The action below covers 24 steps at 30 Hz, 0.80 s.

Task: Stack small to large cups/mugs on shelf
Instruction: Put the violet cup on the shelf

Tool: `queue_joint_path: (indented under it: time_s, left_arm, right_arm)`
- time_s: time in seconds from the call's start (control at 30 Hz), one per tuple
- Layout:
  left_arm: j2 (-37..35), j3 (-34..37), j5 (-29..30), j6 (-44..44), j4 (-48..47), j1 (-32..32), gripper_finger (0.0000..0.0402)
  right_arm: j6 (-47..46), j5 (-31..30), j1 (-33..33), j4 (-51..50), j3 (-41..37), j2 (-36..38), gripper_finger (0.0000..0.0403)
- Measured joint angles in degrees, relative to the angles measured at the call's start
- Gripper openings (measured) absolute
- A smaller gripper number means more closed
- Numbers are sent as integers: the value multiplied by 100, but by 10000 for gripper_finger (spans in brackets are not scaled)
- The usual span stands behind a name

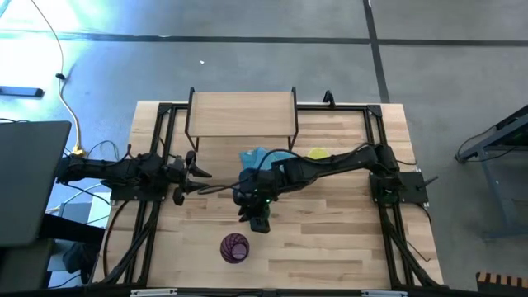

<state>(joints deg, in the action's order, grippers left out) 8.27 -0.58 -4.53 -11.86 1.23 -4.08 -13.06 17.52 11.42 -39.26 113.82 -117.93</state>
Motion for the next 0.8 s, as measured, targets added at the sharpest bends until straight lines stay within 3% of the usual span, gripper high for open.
queue_joint_path:
  time_s: [0.33, 0.63, 0.8]
  left_arm:
    - [28, 0, 1, 2, 5, 0, 156]
    - [26, 0, 3, 0, 5, 0, 156]
    - [26, 0, 3, 0, 7, 0, 156]
  right_arm:
    - [-375, -141, 183, 318, -11, -61, 164]
    - [-491, -1210, 426, 365, -11, -168, 157]
    - [-479, -1307, 600, 361, -11, -186, 151]
